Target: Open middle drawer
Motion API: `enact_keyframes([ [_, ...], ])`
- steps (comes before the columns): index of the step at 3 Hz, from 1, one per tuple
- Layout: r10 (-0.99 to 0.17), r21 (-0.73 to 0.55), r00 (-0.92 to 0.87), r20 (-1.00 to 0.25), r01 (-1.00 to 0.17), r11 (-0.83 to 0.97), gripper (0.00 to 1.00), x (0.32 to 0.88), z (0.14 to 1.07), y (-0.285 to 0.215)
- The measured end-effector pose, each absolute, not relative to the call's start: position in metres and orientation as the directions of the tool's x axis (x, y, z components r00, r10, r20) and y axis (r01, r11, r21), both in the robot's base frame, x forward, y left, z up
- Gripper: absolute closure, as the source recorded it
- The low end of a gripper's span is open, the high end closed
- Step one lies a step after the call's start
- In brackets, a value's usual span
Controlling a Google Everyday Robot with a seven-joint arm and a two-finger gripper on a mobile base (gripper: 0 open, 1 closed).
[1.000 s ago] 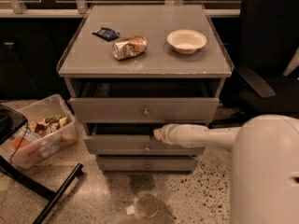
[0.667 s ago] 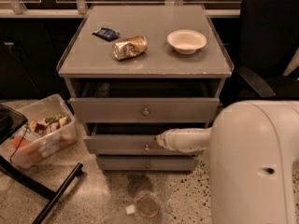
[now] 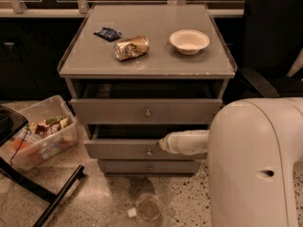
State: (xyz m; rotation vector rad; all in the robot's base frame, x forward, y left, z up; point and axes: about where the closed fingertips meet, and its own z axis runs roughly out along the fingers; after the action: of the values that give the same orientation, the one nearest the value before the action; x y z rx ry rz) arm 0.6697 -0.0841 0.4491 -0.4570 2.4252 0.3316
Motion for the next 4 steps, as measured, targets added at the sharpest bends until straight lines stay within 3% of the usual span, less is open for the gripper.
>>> enact_keyframes([
  [2,-0.22,0.141,-0.731,-0.646,-0.397,0.907,1.0,0.647,0.448,-0.099],
  [4,-0.119,0.208,-0.604,-0.788,-0.443,0.872,1.0,0.633,0.482,-0.107],
])
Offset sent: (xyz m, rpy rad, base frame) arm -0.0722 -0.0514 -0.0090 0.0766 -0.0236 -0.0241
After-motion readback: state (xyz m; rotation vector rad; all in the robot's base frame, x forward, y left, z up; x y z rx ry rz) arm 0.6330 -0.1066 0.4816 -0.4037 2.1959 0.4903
